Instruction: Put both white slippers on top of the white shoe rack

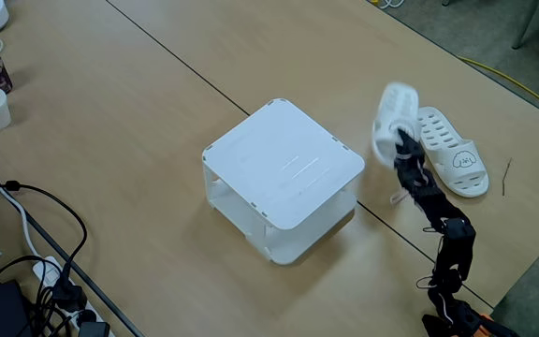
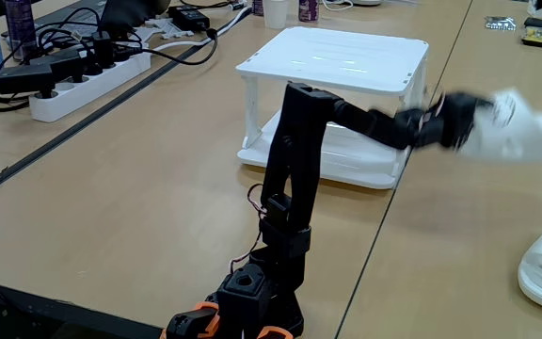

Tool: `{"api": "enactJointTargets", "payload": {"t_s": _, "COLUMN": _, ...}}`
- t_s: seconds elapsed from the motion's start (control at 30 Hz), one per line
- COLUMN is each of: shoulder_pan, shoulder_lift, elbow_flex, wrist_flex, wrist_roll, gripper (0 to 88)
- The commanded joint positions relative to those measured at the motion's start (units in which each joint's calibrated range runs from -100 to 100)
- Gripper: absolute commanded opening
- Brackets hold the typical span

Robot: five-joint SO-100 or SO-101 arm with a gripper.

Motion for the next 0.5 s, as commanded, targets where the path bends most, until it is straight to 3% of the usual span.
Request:
{"api": "enactJointTargets", "payload": {"t_s": 0.0, "shoulder_pan": -0.20, "shoulder_lift": -9.28, "elbow_flex": -23.24, "wrist_flex": 13.78, "wrist_roll": 0.42, "gripper": 0.7}}
{"api": "enactJointTargets", "payload": {"t_s": 0.23, "shoulder_pan": -9.41, "shoulder_lift": -9.36, "elbow_flex": -42.55, "wrist_flex": 25.95, "wrist_roll": 0.42, "gripper": 0.7}}
{"api": "enactJointTargets", "payload": {"t_s": 0.47, "shoulder_pan": -25.69, "shoulder_lift": -9.36, "elbow_flex": -48.59, "wrist_flex": 29.92, "wrist_roll": 0.42, "gripper": 0.7}}
